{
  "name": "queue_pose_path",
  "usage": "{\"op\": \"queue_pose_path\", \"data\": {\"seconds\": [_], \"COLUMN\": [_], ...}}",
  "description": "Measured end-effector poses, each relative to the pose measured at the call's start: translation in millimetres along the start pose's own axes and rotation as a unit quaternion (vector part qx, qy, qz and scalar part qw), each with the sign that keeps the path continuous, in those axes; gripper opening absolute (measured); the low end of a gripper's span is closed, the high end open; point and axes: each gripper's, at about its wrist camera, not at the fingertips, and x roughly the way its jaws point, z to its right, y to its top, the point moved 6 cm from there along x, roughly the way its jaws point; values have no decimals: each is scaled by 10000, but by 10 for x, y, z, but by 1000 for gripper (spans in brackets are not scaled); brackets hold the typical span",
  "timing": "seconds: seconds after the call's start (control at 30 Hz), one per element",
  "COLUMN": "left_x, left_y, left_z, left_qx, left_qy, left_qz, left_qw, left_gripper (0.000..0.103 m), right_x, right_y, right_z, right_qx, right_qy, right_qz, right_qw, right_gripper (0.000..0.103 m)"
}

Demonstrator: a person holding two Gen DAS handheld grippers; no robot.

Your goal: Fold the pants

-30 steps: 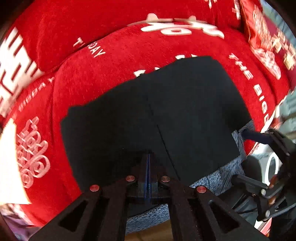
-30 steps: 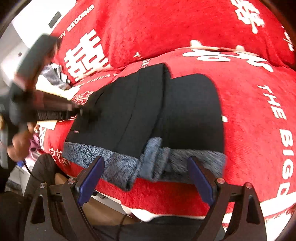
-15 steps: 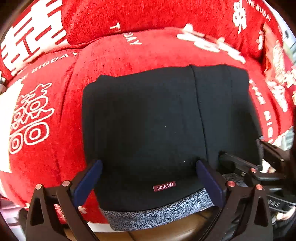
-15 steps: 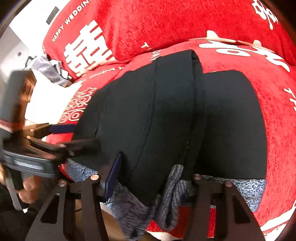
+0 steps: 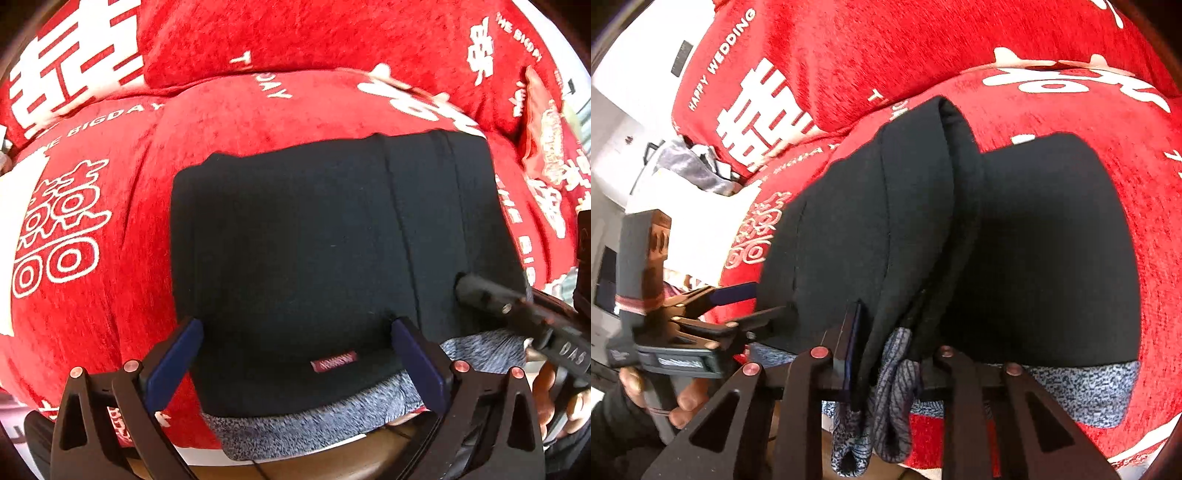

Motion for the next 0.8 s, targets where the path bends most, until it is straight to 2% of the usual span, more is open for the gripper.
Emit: {"op": "queue_pose_path", "data": {"seconds": [0.1,0.23,0.27,0.33,0.43,0.5,0.53,0.57,0.63,0.7,0.77,0.8], "left_x": [-176,-328,-320,-211,91,337,367,378,392,341,239,220], "left_y": [122,318,352,355,273,201,190,184,183,213,296,341], "left_z": [57,111,114,138,171,139,110,80,38,35,8,6], "left_qx": [-5,-17,-46,9,118,-102,-304,-476,-655,-554,-568,-619], "left_qy": [-68,-124,-92,-14,281,264,112,-1,-124,-28,259,274], "left_qz": [268,583,631,519,187,-157,-139,-140,-258,-242,81,141], "left_qw": [9996,9982,9980,9986,9994,9995,9994,9988,9974,9982,9980,9976], "left_gripper": [101,101,101,101,101,102,102,102,102,102,102,102], "right_x": [-337,-685,-755,-814,-648,-521,-529,-542,-610,-733,-862,-908], "right_y": [145,302,312,289,156,80,73,72,102,161,275,322], "right_z": [-44,133,221,433,709,728,723,724,725,721,623,599], "right_qx": [7,117,125,318,693,504,423,396,369,236,33,-66], "right_qy": [117,-184,-375,-694,-1029,-1282,-1442,-1547,-1709,-2070,-2392,-2447], "right_qz": [441,688,730,722,368,286,332,347,405,600,831,929], "right_qw": [9990,9974,9965,9945,9916,9901,9881,9866,9838,9762,9674,9651], "right_gripper": [19,19,18,18,19,22,29,43,64,67,69,70]}}
